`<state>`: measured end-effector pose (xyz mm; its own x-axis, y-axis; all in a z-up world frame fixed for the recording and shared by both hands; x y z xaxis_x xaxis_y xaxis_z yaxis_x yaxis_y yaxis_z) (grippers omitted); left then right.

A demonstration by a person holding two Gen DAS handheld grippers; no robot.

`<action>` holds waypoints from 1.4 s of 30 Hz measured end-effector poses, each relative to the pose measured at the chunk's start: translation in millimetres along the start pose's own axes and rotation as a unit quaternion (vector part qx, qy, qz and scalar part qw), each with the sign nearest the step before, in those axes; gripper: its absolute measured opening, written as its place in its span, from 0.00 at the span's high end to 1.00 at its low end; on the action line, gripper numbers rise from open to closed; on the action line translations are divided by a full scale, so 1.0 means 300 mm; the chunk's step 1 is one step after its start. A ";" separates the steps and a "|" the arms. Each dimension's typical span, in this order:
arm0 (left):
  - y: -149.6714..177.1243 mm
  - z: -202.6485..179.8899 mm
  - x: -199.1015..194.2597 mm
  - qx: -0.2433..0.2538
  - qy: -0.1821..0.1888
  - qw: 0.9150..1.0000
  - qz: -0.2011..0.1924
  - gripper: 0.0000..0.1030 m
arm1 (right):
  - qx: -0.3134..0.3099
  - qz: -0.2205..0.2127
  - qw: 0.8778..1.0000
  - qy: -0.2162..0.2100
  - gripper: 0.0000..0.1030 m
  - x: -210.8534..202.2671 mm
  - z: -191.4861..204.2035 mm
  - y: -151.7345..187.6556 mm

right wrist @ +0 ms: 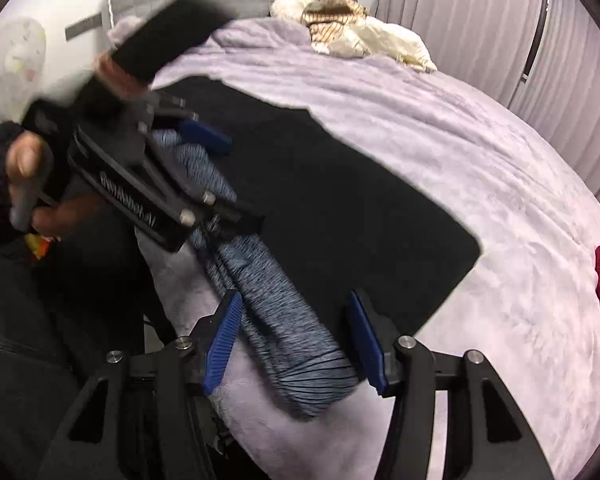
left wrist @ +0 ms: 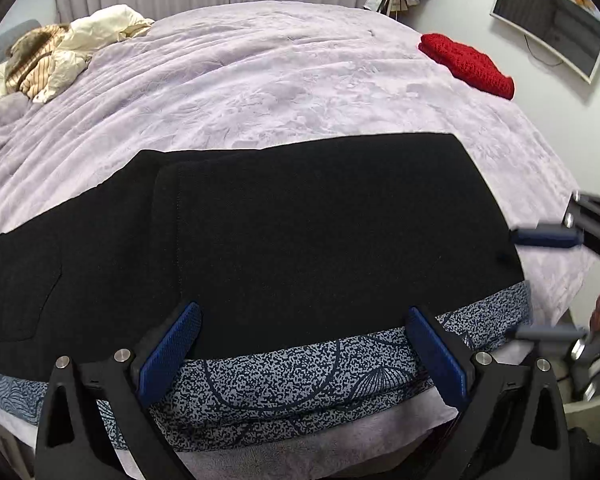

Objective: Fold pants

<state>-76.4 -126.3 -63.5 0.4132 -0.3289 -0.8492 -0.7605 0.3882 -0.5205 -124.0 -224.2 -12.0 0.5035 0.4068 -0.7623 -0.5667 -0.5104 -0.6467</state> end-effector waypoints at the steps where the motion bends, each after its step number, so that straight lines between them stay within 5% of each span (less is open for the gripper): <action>1: -0.005 0.002 -0.003 -0.006 0.006 1.000 0.000 0.00 | 0.001 -0.011 1.000 0.001 0.39 -0.019 -0.029 -0.021; 4: -0.008 0.006 -0.016 -0.016 0.019 1.000 0.001 0.00 | -0.012 -0.005 1.000 0.005 0.31 -0.016 -0.118 -0.055; 10: -0.005 0.044 -0.057 -0.027 0.010 1.000 -0.008 0.00 | -0.123 0.090 0.988 -0.007 0.08 0.177 -0.117 -0.034; 14: 0.015 0.113 -0.054 -0.057 -0.002 0.998 0.001 0.00 | -0.116 0.084 0.988 -0.060 0.06 0.248 -0.076 -0.138; 20: 0.050 0.258 -0.065 -0.122 -0.010 0.992 0.011 0.00 | -0.162 0.091 0.979 -0.079 0.01 0.390 0.064 -0.260; 27: 0.056 0.423 -0.068 -0.176 -0.076 0.981 0.012 0.00 | -0.171 0.099 0.973 -0.117 0.00 0.567 0.166 -0.432; 31: 0.051 0.502 -0.082 -0.193 -0.104 0.976 0.012 0.00 | -0.165 0.098 0.973 -0.126 0.00 0.565 0.164 -0.438; 36: 0.059 0.653 -0.121 -0.235 -0.124 0.964 -0.003 0.00 | -0.159 0.066 0.979 -0.106 0.00 0.379 0.091 -0.341; 38: 0.096 0.714 -0.101 -0.232 -0.165 0.958 0.014 0.00 | -0.155 0.079 0.981 -0.090 0.00 0.323 0.036 -0.257; 42: 0.130 0.773 -0.049 -0.249 -0.168 0.954 0.022 0.00 | -0.114 0.128 0.981 -0.086 0.00 0.295 -0.076 -0.094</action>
Point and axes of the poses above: each gripper's, at about its wrist camera, not at the fingertips, and x roughly the way its jaws point, z to its left, y to its underside, the point moved 10 cm from there along x, roughly the way its jaws point, and after that the axes turned 3 degrees about -y, right-handed, at the moved point
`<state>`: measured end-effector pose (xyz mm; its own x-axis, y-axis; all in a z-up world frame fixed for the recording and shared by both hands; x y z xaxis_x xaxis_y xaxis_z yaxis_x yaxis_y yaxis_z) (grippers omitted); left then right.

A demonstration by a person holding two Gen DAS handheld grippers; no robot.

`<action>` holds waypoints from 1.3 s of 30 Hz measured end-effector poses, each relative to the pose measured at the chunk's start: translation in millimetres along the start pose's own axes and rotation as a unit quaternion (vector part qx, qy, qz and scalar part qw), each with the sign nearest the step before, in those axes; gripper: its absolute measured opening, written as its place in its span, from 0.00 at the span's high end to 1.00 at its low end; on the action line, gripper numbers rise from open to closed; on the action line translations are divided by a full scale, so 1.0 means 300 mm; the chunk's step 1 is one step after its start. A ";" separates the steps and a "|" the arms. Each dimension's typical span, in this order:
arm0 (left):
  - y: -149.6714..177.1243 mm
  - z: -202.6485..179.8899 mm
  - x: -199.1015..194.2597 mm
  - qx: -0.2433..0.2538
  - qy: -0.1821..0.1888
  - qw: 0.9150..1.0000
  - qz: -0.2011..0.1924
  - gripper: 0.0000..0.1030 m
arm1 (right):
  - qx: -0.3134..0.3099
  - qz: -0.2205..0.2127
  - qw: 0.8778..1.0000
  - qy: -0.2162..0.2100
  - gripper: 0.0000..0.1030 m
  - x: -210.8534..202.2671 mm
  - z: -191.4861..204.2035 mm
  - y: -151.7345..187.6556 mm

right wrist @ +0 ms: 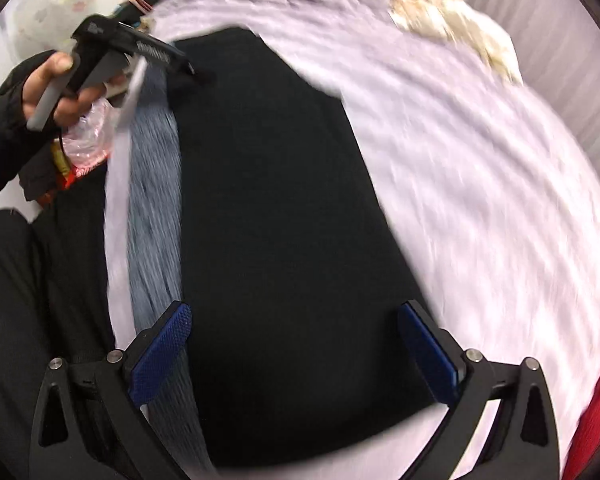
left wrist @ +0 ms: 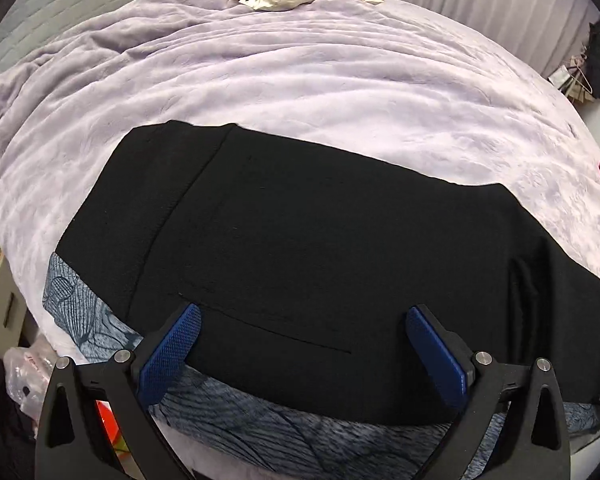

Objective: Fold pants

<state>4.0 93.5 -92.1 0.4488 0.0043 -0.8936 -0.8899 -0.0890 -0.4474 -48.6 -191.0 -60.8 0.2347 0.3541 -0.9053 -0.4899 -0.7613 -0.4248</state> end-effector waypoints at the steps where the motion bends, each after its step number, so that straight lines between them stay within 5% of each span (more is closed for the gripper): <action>1: -0.001 0.008 0.001 0.000 0.002 1.000 -0.002 0.00 | 0.008 0.006 1.000 0.002 0.00 0.012 -0.007 0.014; 8: -0.024 0.099 -0.001 -0.032 -0.004 0.999 -0.003 0.00 | -0.022 0.000 1.000 -0.010 0.00 0.105 0.024 -0.100; 14: -0.021 0.107 -0.014 -0.019 0.005 1.000 0.002 0.00 | -0.058 0.006 0.998 -0.034 0.00 0.214 0.085 -0.316; 16: -0.042 0.121 -0.044 -0.029 0.022 0.999 -0.008 0.00 | -0.055 0.007 0.998 -0.036 0.00 0.191 0.085 -0.338; 19: -0.080 0.189 -0.068 -0.039 -0.005 0.999 -0.029 0.00 | -0.073 -0.036 0.997 -0.010 0.00 0.103 0.108 -0.372; 23: -0.054 0.223 0.032 -0.040 -0.023 0.999 0.008 0.00 | -0.083 -0.065 0.994 -0.029 0.00 0.041 0.188 -0.385; 27: -0.053 0.217 0.042 -0.032 -0.034 0.999 -0.007 0.00 | -0.122 -0.043 0.991 -0.025 0.00 0.132 0.259 -0.446; 32: -0.052 0.237 0.028 -0.024 -0.023 0.999 -0.012 0.00 | -0.095 0.041 0.990 -0.095 0.00 0.298 0.224 -0.470; 39: -0.083 0.295 0.000 -0.029 -0.028 0.999 -0.030 0.00 | -0.099 0.027 0.988 -0.117 0.00 0.305 0.272 -0.580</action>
Point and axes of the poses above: each gripper's, at about its wrist camera, not at the fingertips, and x roughly the way its jaws point, z to its left, y to its underside, the point moved 10 cm from there along x, roughly the way its jaws point, and after that the axes turned 3 degrees about -y, right-handed, at the moved point
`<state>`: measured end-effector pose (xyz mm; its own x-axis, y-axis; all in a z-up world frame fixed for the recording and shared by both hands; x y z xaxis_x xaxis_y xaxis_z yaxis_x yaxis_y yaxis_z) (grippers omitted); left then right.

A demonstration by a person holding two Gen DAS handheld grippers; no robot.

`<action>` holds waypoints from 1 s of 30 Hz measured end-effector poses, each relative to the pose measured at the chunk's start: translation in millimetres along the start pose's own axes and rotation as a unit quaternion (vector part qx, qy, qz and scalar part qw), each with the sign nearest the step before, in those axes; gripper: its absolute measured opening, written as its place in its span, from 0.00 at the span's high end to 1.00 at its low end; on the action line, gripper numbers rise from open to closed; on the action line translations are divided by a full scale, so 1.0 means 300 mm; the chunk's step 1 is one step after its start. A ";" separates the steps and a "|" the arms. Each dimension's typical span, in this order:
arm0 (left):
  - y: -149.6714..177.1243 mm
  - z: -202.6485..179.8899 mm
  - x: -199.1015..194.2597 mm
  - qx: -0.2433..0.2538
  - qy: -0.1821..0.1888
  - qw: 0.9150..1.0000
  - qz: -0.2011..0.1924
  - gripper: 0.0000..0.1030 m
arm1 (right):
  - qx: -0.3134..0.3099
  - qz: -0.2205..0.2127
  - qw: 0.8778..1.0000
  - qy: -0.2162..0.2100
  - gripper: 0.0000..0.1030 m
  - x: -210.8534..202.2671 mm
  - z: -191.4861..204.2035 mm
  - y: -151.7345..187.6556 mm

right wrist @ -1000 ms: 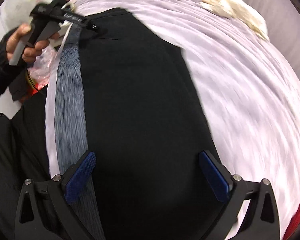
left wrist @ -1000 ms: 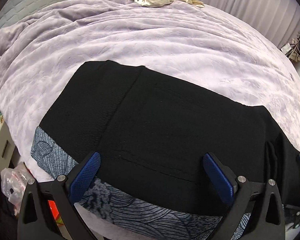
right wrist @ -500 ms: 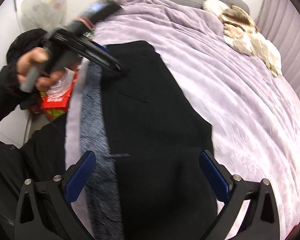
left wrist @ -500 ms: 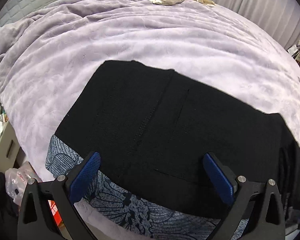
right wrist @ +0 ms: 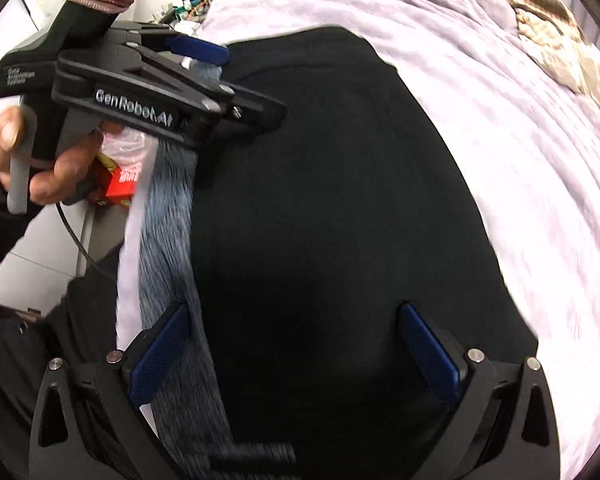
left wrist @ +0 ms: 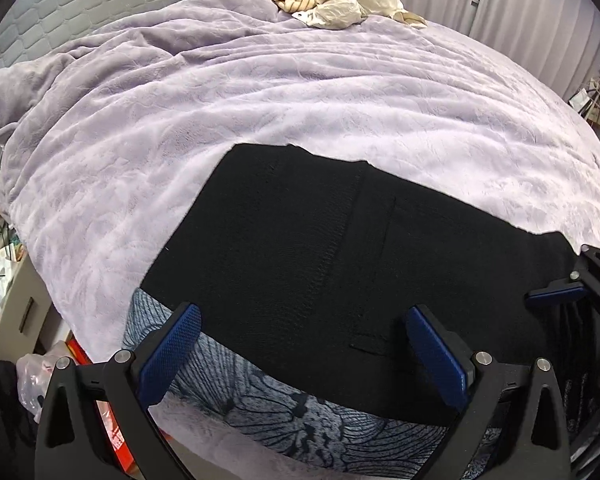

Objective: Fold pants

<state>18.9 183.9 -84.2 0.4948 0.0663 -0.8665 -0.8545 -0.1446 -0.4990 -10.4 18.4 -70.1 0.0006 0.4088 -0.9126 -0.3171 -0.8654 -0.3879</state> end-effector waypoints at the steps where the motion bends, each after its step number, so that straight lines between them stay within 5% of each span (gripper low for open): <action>1: -0.004 0.007 0.002 -0.001 -0.001 1.000 -0.001 0.00 | -0.001 0.000 1.000 0.000 0.00 0.008 0.003 -0.018; 10: -0.029 0.053 0.007 -0.004 -0.008 1.000 -0.005 0.00 | -0.003 -0.024 0.999 0.023 0.00 -0.044 0.040 -0.123; 14: -0.021 -0.016 -0.032 0.001 0.028 1.000 -0.008 0.00 | 0.008 -0.045 0.998 0.040 0.00 -0.186 -0.029 -0.013; 17: 0.005 -0.111 -0.049 0.040 0.044 0.998 -0.009 0.00 | 0.038 -0.004 0.998 0.057 0.00 -0.180 -0.103 0.100; 21: 0.036 -0.133 0.021 0.077 0.012 0.997 0.012 0.00 | 0.060 0.033 0.996 0.052 0.00 -0.095 -0.134 0.192; 25: -0.012 -0.018 0.036 0.028 0.022 0.999 0.014 0.00 | 0.061 -0.009 0.997 0.043 0.00 -0.083 -0.101 0.067; 28: -0.044 0.093 0.057 0.007 0.008 1.000 0.019 0.00 | 0.016 -0.001 0.998 0.056 0.00 -0.047 -0.069 -0.041; 30: -0.056 0.159 0.070 -0.026 0.042 0.998 0.028 0.00 | -0.018 0.001 0.999 0.047 0.00 -0.026 -0.049 -0.117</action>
Point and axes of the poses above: each gripper's, at about its wrist camera, not at the fingertips, and x roughly the way its jaws point, z to its left, y to its underside, the point moved 10 cm from there along x, roughly the way its jaws point, and after that the axes turned 3 degrees about -y, right-handed, at the moved point
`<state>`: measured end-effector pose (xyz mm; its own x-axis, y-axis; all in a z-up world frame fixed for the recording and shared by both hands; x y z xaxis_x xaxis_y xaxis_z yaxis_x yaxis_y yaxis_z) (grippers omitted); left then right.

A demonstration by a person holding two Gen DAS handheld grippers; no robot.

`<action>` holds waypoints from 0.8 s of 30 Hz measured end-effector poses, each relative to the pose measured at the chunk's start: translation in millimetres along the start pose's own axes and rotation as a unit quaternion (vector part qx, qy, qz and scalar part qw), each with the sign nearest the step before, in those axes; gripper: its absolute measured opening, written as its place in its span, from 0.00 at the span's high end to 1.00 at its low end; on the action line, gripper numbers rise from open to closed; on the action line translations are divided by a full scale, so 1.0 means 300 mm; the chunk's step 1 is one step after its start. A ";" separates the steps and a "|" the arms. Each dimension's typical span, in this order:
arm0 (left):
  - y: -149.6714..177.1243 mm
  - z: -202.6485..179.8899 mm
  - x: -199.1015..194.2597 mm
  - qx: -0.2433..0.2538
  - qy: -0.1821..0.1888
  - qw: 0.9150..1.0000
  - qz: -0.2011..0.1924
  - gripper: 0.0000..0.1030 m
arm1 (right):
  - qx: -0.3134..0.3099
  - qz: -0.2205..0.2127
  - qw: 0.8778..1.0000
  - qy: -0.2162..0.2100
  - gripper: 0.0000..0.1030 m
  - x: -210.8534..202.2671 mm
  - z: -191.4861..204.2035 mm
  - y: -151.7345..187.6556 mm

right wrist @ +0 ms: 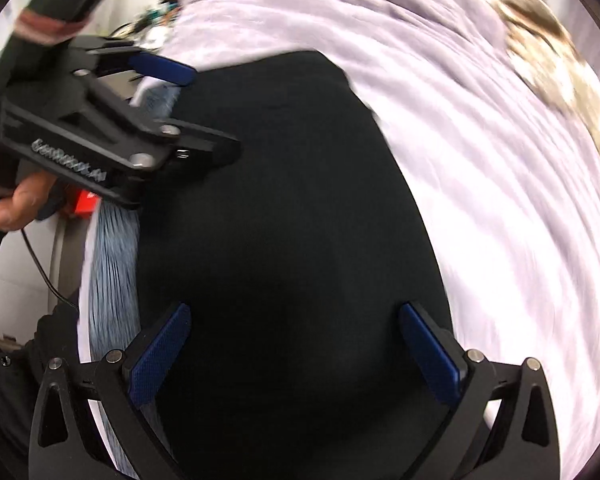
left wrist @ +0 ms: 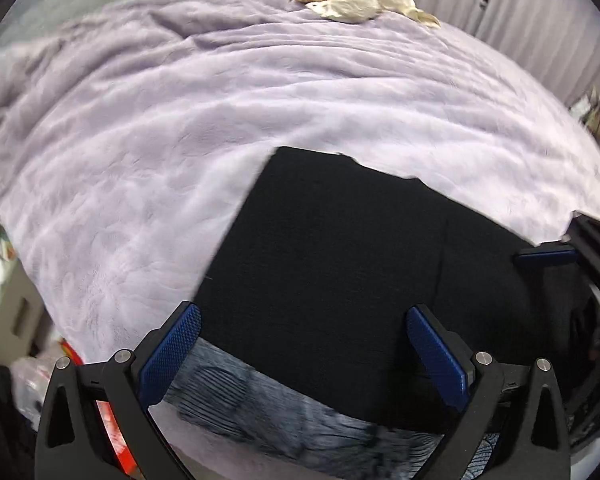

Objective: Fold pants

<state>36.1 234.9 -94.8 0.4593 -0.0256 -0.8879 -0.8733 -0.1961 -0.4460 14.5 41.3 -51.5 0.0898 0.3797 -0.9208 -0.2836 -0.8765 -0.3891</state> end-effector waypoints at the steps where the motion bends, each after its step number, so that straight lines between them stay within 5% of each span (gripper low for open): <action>1: -0.002 0.020 0.004 -0.010 0.013 1.000 0.003 0.00 | -0.008 0.001 1.000 -0.006 0.00 0.008 0.002 -0.029; 8: 0.017 0.142 0.045 -0.036 0.030 0.999 0.016 0.00 | -0.009 -0.013 0.999 -0.047 0.00 0.067 -0.036 -0.226; 15: 0.008 0.174 -0.040 -0.006 0.054 0.998 -0.024 0.00 | -0.050 -0.063 0.995 -0.055 0.00 -0.009 -0.049 -0.262; 19: 0.011 0.089 -0.042 0.038 0.138 0.990 -0.011 0.00 | 0.006 -0.023 0.995 -0.094 0.00 0.026 -0.168 -0.229; 21: 0.009 0.055 -0.028 0.053 0.165 0.985 -0.006 0.00 | 0.053 0.025 0.984 -0.168 0.00 0.096 -0.190 -0.180; 24: -0.003 0.035 -0.030 0.066 0.202 0.977 0.001 0.00 | 0.020 0.051 0.981 -0.189 0.00 0.189 -0.140 -0.202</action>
<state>31.1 245.5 -87.6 0.4614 -0.4158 -0.7838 -0.8753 -0.0691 -0.4786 77.0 103.5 -81.2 -0.2984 0.3797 -0.8756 -0.3110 -0.9061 -0.2869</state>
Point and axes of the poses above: each gripper's, at about its wrist camera, not at the fingertips, and x roughly the way its jaws point, z to its left, y to its underside, the point moved 10 cm from there along x, roughly the way its jaws point, and after that the axes turned 3 degrees about -y, right-handed, at the moved point
